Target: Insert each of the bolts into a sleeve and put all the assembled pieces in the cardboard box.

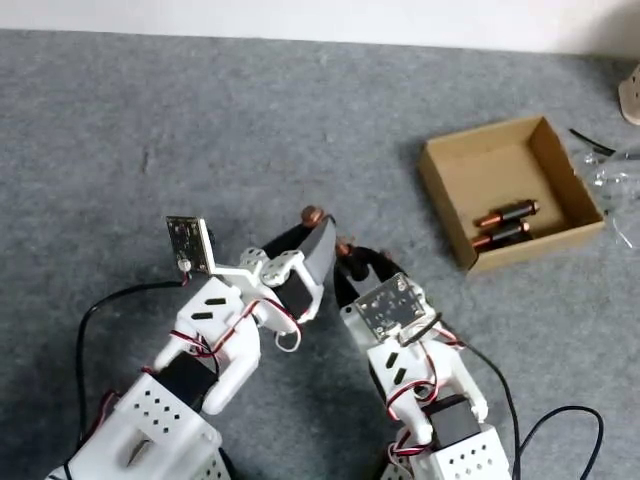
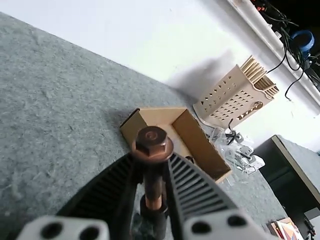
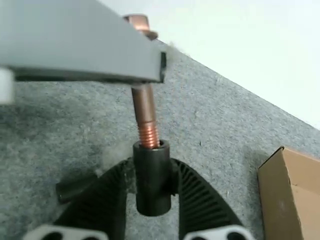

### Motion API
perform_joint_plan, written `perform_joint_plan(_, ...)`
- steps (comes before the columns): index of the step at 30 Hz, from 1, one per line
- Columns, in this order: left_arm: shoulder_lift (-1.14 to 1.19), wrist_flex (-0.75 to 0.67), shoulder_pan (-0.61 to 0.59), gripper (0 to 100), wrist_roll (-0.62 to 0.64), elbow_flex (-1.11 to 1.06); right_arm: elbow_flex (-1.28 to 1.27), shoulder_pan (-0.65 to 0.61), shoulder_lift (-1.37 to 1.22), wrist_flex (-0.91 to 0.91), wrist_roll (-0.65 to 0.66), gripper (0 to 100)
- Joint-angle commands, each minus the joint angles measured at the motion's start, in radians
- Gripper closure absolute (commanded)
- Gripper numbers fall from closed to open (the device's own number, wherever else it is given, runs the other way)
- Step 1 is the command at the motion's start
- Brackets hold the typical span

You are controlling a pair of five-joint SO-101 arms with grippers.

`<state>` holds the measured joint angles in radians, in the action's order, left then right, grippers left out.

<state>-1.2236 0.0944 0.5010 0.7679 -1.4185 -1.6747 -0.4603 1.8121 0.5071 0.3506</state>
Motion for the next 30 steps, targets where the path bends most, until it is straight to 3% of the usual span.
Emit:
perform_joint_plan(1, 0.007, 0.064, 0.024, 99, -0.009, 0.015, -0.140, 0.013, 0.005, 0.002, 0.009, 99.3)
perform_joint_plan(8, 0.007, 0.155, 0.099, 99, -0.100, 0.010, -0.140, 0.012, 0.005, 0.002, 0.009, 99.3)
perform_joint_plan(20, 0.007, 0.167, 0.099, 99, -0.100, 0.010, -0.140, 0.012, 0.005, 0.002, 0.009, 99.3)
perform_joint_plan(22, 0.007, 0.167, 0.099, 93, -0.100, 0.010, -0.140, 0.012, 0.005, 0.002, 0.009, 99.2)
perform_joint_plan(28, 0.007, 0.167, 0.094, 60, -0.097, -0.018, -0.140, 0.013, 0.005, 0.002, 0.009, 99.2)
perform_joint_plan(30, 0.002, 0.166, 0.058, 56, -0.083, -0.016, -0.140, 0.013, 0.005, 0.002, 0.009, 99.2)
